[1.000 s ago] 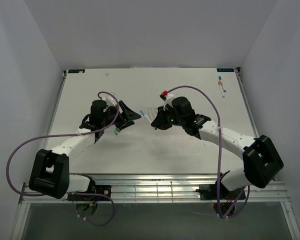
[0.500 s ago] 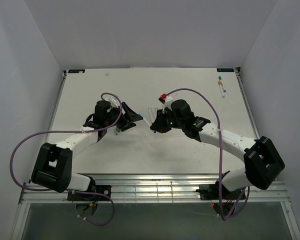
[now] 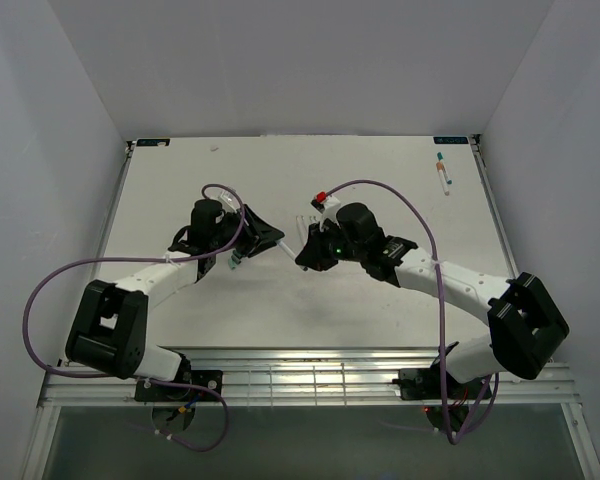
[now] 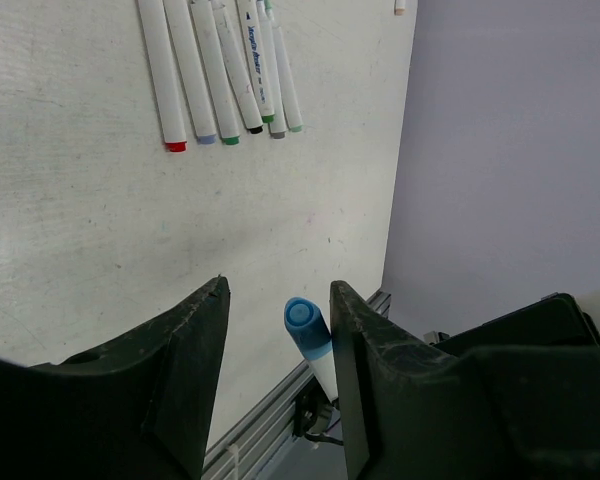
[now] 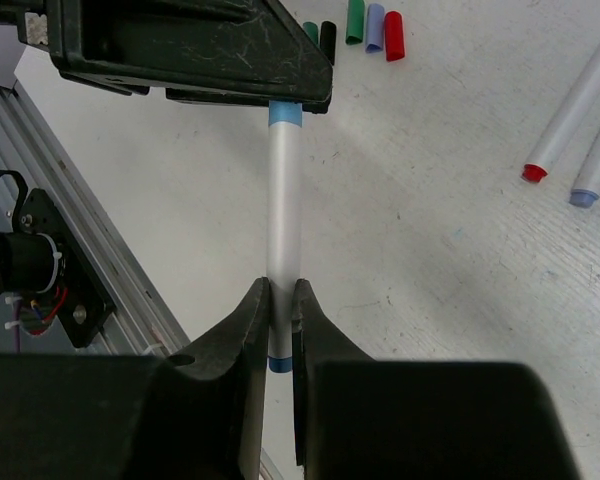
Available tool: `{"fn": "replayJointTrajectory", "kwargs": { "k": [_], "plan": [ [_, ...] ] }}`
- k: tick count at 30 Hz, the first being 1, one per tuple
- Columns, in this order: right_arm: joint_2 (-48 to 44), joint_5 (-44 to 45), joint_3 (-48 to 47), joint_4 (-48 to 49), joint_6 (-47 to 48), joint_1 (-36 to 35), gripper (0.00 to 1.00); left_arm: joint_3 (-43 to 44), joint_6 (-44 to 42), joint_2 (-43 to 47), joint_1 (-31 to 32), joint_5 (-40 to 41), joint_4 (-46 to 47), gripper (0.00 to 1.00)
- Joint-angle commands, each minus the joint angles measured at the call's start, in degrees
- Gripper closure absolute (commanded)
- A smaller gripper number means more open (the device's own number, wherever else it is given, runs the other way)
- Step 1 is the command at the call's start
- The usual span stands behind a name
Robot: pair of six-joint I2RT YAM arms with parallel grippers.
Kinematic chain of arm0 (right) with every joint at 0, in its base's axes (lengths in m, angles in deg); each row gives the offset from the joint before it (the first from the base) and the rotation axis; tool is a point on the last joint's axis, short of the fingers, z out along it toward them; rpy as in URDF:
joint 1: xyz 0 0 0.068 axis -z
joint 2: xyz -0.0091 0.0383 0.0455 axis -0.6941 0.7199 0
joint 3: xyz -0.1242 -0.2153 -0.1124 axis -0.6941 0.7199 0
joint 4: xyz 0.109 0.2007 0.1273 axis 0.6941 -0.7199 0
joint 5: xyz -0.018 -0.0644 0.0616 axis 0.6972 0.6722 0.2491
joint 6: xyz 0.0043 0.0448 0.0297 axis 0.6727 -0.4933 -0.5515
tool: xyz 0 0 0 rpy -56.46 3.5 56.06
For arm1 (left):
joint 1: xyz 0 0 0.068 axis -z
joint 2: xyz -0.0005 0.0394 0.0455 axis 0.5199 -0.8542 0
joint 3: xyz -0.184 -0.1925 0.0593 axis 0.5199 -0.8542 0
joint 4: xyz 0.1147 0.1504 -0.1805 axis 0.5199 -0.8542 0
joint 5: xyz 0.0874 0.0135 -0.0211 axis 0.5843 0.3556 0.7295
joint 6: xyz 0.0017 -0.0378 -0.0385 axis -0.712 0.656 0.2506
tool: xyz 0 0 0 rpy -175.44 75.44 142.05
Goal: Open the pen caps
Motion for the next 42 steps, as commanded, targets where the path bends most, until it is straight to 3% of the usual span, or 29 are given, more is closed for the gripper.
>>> {"fn": "replayJointTrajectory", "kwargs": {
  "k": [1,6,19,23,26,28,29,30,32,37,40,42],
  "plan": [
    [0.1,-0.3,-0.8,3.4,-0.5,-0.6,0.92,1.7,0.8,0.0,0.3,-0.5,1.9,0.46],
    [0.9,-0.4,-0.9,3.8,-0.5,-0.6,0.92,1.6,0.9,-0.1,0.4,-1.3,2.3,0.57],
    [2.9,-0.1,-2.0,4.8,-0.6,-0.8,0.92,0.4,2.5,0.9,0.4,-2.7,3.6,0.65],
    [3.2,-0.2,-2.2,4.8,-0.5,-1.0,0.92,0.1,2.6,1.0,0.4,-3.0,3.7,0.73],
    [3.6,-0.1,-2.4,4.9,-0.2,-0.9,0.92,0.0,2.6,0.9,0.4,-3.4,4.0,0.84],
    [3.8,-0.4,-2.5,5.1,0.2,-1.0,0.85,0.0,2.5,0.8,0.4,-3.4,4.1,0.93],
    [4.0,-0.3,-2.6,5.1,0.5,-0.9,0.74,-0.1,2.5,0.9,0.5,-3.5,4.1,0.96],
    [4.3,-0.3,-3.1,5.1,0.7,-0.9,0.70,-0.1,2.4,0.9,0.4,-3.6,4.2,1.00],
    [5.4,-0.4,-4.1,4.4,1.5,-1.0,0.62,-0.3,2.6,0.9,0.5,-3.7,4.1,1.00],
    [9.5,-1.5,-8.7,2.6,2.4,-0.9,0.59,-0.6,2.6,1.6,0.5,-3.7,4.1,1.00],
    [11.4,-1.7,-10.4,2.0,2.4,-1.0,0.60,-0.6,2.5,1.8,0.5,-3.7,4.2,1.00],
    [12.2,-2.2,-11.0,1.8,2.4,-0.9,0.69,-0.4,2.3,1.9,0.5,-3.7,4.1,1.00]
  ]
}}
